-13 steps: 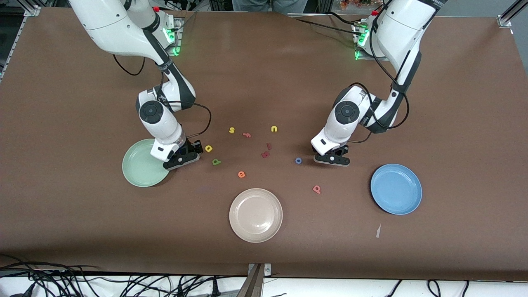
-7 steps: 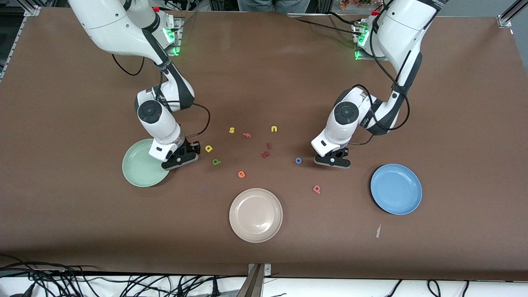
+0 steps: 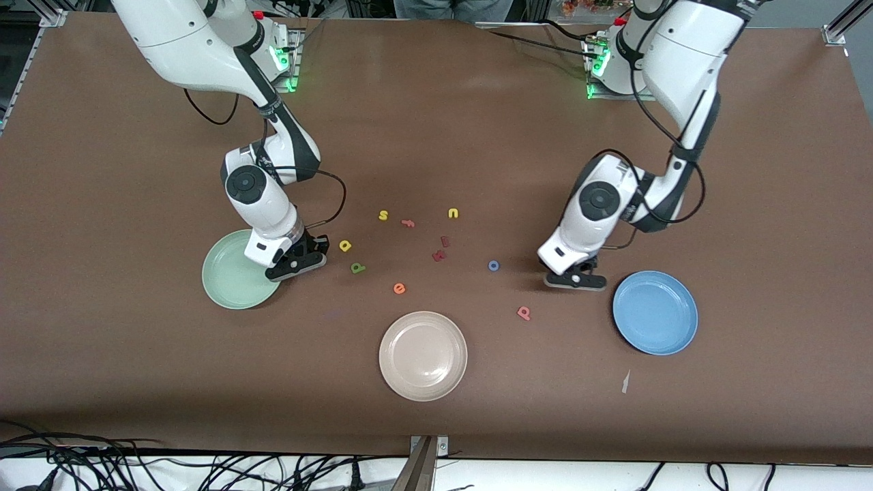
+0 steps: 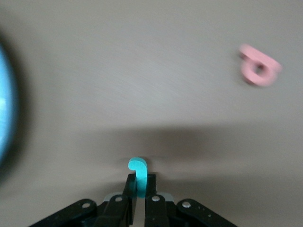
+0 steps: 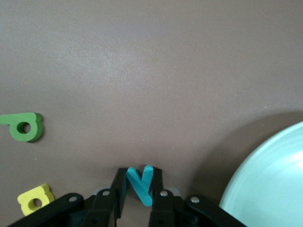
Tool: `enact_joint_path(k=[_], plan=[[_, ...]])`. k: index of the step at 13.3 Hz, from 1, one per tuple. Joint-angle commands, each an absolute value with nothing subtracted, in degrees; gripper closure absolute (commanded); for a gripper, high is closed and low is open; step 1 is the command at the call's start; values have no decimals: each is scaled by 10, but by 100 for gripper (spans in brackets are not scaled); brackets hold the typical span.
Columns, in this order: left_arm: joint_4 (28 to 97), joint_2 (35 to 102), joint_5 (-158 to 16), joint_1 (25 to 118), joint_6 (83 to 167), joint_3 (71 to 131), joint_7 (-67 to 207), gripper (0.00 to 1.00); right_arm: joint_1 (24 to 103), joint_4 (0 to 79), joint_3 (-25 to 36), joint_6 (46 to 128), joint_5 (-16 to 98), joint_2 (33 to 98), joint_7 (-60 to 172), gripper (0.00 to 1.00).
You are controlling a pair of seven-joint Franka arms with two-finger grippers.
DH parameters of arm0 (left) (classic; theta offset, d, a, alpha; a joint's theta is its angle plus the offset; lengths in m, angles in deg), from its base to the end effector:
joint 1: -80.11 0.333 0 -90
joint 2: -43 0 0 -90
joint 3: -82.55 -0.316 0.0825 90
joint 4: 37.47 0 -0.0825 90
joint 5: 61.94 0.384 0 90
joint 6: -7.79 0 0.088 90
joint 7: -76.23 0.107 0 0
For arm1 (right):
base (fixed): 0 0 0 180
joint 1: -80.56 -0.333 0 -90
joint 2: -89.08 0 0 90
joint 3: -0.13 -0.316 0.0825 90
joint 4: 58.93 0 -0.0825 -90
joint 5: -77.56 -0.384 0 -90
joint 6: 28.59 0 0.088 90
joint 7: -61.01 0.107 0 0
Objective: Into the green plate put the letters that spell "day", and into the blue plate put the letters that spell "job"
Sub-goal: 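Drop the y on the green plate while the left gripper drops the 1 on blue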
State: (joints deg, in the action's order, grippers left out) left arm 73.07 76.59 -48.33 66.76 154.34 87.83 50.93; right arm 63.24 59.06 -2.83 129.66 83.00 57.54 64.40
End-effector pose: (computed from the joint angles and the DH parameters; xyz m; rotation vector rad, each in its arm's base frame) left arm 0.5946 -0.2018 0.1859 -3.0773 0.0961 -0.1177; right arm 0.5659 0.2129 0.1780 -3.0627 -0.5741 -0.2398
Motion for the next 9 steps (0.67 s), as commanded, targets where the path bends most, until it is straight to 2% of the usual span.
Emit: enact_joint_path(k=[1,3,5,8,9], plan=[[706,750,-482,715,1494,888,561,100,637,596,-30,1268,835,610,629,88],[658,748,-530,742,1417,892,631,100,656,585,-29,1219,834,637,590,88],[609,749,-534,770,1342,892,678,100,684,585,-19,1204,834,649,531,88],[601,758,-535,819,1321,891,752,100,714,586,-3,1203,830,652,463,87],[597,773,-535,832,1323,891,760,100,714,587,2,1203,828,652,462,81]])
